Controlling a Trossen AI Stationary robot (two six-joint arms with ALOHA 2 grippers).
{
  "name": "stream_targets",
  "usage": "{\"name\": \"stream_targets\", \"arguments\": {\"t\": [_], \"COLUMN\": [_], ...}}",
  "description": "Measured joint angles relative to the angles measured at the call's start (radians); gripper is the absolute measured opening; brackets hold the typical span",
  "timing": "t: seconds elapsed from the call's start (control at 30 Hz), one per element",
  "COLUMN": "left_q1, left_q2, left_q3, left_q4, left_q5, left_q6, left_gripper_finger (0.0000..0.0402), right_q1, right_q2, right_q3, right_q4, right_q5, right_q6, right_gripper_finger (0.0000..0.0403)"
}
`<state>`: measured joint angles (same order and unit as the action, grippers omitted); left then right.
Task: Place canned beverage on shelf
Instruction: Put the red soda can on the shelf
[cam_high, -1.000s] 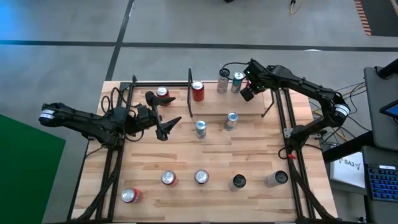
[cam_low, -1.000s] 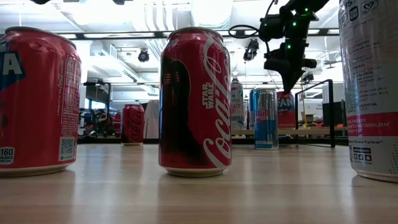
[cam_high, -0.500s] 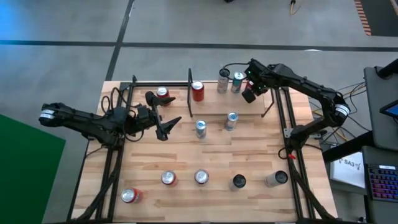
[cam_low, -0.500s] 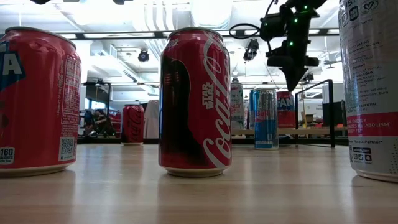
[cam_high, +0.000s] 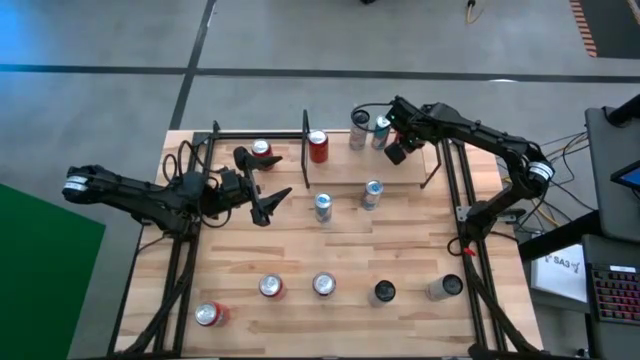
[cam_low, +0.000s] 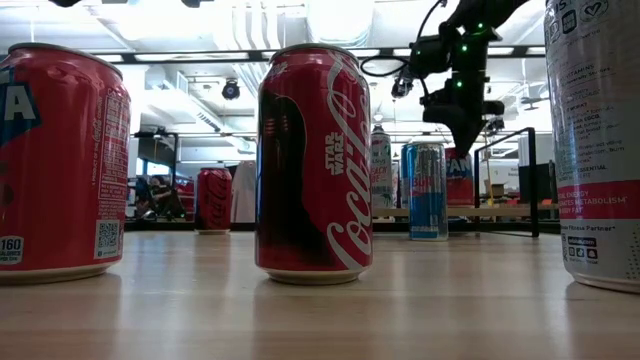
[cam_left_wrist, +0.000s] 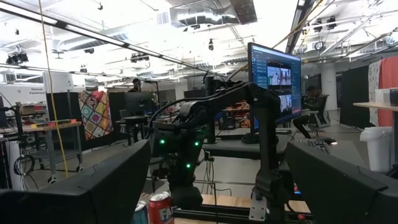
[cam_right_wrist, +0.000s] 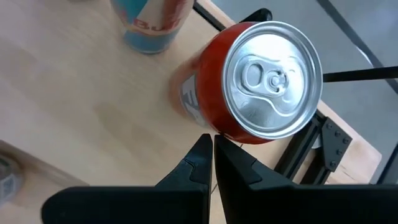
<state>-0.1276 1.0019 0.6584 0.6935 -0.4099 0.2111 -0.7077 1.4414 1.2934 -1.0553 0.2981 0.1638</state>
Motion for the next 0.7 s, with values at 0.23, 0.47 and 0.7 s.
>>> {"name": "stream_targets", "arguments": {"t": [0.23,0.47,0.7], "left_q1": [0.0,0.0,0.0], "left_q2": [0.0,0.0,0.0], "left_q3": [0.0,0.0,0.0], "left_q4": [0.0,0.0,-0.002], "left_q5": [0.0,0.0,0.0], "left_q6": [0.0,0.0,0.0], "left_gripper_finger": [0.0359,0.0359,0.0359], "right_q1": [-0.003,-0.006,-0.013], "right_q2": [0.0,0.0,0.0], "right_q3": [0.0,0.0,0.0], "right_q4": [0.024,0.048,0.054], "right_q5": [0.027,0.027,0.028], "right_q6": [-0.005,-0.007,-0.008], "right_gripper_finger": [0.0009,0.0009,0.0009]}}
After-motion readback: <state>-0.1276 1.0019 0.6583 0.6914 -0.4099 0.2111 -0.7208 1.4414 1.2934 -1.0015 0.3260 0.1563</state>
